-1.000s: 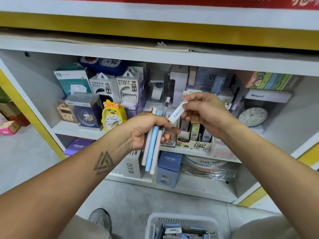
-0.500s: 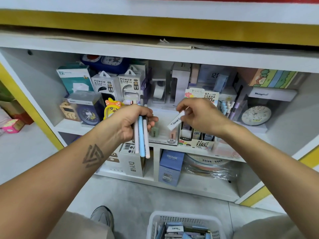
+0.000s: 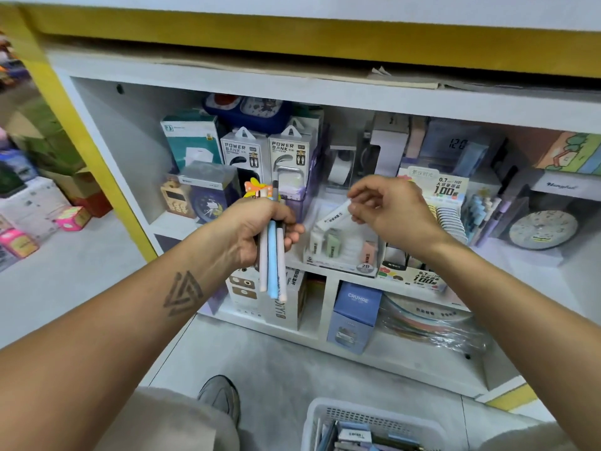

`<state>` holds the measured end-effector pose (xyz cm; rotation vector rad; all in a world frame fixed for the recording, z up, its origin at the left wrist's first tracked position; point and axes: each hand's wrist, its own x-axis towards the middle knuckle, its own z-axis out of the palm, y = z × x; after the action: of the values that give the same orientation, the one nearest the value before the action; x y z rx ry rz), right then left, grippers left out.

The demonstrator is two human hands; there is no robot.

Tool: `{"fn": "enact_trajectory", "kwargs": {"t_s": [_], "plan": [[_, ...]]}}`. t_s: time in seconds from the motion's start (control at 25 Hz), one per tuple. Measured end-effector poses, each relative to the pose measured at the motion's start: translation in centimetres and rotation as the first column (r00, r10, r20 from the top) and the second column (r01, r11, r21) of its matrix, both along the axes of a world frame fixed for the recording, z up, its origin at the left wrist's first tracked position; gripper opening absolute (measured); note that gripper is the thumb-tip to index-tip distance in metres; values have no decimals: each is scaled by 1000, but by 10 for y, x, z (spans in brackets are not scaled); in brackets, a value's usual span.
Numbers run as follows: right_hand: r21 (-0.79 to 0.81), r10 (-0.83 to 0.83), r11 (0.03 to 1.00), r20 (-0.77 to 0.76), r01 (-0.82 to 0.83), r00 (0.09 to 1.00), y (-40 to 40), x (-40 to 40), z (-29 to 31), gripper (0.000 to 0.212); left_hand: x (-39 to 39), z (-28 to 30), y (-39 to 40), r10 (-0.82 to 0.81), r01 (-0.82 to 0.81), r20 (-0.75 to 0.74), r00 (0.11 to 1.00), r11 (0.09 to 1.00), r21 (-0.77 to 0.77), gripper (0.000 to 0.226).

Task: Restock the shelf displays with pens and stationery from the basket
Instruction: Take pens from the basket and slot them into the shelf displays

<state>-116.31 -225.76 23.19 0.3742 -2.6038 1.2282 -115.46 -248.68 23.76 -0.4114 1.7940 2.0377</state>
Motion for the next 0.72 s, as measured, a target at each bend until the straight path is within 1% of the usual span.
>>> {"fn": "enact_trajectory", "kwargs": {"t_s": [0.08,0.16,0.32,0.4,0.72], "plan": [[-42,-47,998,-55,45,997,-6,-7,-3,14,2,-1,-4,-3,3,-3,1000,1000,1,11],[-5,-86,996,-97,86,992,-10,-14,-8,12,3,-2,-7,-4,4,-5,1000,1000,3,11],[248,-36,967,-114,63,993,-22,-25,-26,11,3,-2,-9,-22,22,-3,1000,1000,-5,11],[336,-1,941,-105,36,995,-26,-27,-33,11,3,-2,-8,-36,36,1,999,999,-9,10],[384,17,923,-59,7,998,-29,-33,-29,10,6,-1,-10,-55,55,6,998,998,-7,10]]}}
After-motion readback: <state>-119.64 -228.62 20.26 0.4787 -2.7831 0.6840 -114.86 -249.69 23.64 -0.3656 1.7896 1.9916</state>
